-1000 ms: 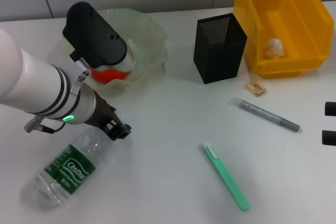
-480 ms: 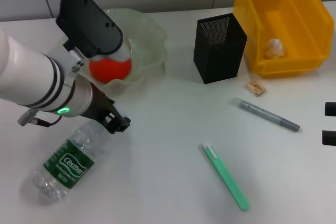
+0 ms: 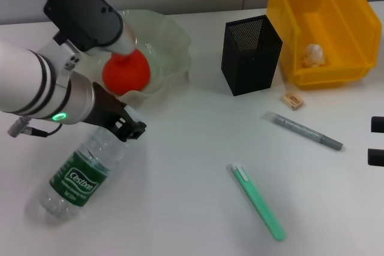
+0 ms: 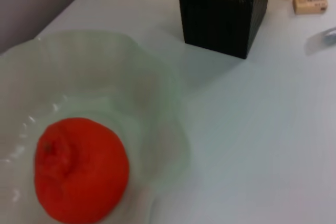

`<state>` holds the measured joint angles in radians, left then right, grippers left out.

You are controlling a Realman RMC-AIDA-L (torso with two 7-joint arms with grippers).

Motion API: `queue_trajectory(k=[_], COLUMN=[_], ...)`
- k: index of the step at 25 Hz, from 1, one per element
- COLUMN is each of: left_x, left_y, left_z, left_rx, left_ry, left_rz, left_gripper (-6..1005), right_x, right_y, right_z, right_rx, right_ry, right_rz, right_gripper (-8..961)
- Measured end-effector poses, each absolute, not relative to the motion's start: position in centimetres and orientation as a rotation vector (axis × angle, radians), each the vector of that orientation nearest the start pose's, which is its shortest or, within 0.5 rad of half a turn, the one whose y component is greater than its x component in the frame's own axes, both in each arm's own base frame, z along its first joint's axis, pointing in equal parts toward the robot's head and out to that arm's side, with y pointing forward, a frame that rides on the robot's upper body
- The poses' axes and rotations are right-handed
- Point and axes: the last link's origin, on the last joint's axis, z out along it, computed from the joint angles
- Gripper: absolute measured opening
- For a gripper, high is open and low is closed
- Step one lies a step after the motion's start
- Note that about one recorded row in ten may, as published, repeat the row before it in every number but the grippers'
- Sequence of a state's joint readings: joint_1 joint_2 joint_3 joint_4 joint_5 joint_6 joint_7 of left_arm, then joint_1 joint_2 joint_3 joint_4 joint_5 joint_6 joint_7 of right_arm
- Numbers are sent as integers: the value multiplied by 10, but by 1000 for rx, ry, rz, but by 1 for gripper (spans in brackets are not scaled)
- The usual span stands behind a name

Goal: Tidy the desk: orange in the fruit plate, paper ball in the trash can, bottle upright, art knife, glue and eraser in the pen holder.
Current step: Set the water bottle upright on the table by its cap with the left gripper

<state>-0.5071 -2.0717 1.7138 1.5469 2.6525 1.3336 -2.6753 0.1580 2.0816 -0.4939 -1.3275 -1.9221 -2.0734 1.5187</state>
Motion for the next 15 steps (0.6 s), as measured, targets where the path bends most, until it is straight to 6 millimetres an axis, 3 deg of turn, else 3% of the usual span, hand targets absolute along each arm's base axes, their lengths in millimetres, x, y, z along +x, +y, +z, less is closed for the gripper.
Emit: queue_trajectory(k=[15], left_x=[-140], left_y=[343], left_z=[1], left_rx=[-2506], left_ry=[-617], left_rz=[246], left_gripper=[460], right_x=[287], right_y=[213], right_z=[125], right_rx=[-2662], right_ry=[475], right_rz=[606], right_gripper=[500])
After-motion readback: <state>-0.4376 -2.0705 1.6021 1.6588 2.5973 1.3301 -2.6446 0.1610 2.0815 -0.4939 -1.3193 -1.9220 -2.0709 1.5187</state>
